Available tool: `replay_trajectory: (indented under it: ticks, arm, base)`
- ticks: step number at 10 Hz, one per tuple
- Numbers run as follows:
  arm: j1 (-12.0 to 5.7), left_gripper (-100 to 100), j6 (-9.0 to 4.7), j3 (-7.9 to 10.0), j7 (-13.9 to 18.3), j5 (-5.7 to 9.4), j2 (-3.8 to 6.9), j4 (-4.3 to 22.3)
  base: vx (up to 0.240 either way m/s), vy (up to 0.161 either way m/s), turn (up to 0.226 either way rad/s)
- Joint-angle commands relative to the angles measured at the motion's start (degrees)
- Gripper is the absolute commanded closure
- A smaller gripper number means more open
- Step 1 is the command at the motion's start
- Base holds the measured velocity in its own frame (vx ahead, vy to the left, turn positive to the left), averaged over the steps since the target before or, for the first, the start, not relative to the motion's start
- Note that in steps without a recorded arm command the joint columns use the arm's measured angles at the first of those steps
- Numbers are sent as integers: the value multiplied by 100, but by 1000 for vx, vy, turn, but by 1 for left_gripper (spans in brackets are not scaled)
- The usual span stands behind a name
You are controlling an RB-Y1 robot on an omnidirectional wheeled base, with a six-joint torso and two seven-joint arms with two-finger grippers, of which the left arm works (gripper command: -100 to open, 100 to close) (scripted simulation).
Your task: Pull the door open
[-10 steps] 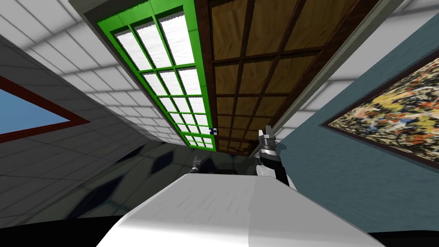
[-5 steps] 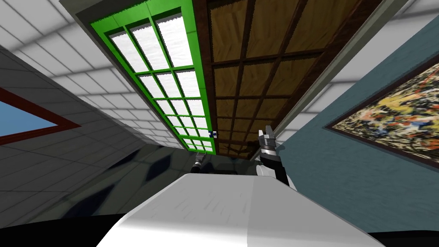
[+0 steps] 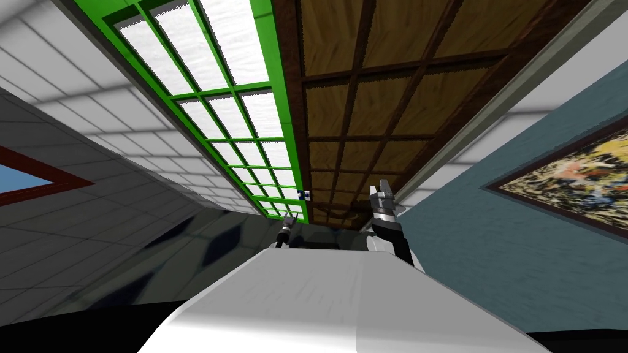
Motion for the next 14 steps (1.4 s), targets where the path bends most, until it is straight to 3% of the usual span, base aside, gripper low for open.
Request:
replay_trajectory:
  ticks: [1,4,6,7,8,9,10,14]
  arm:
    - [-170,-100,-38,-15,2,-16,-67,-50]
    - [-368,-100,-61,-46,4,-30,-155,-141]
    - [-368,-100,-61,-46,4,-30,-155,-141]
    - [-526,-100,-79,-71,5,-41,-225,-214]
    - [-566,-100,-83,-77,6,-43,-242,-233]
    - [-598,-100,-124,-45,-26,-22,-211,-93]
    - [-598,100,-124,-45,-26,-22,-211,-93]
    - [-598,100,-124,-45,-26,-22,-211,-93]
  base:
    - [174,25,-76]
    - [192,11,-38]
    - [95,19,-3]
    - [131,16,-66]
    - [185,16,-46]
    - [74,7,-5]
    - [-14,-1,4]
    - [-16,-1,-1]
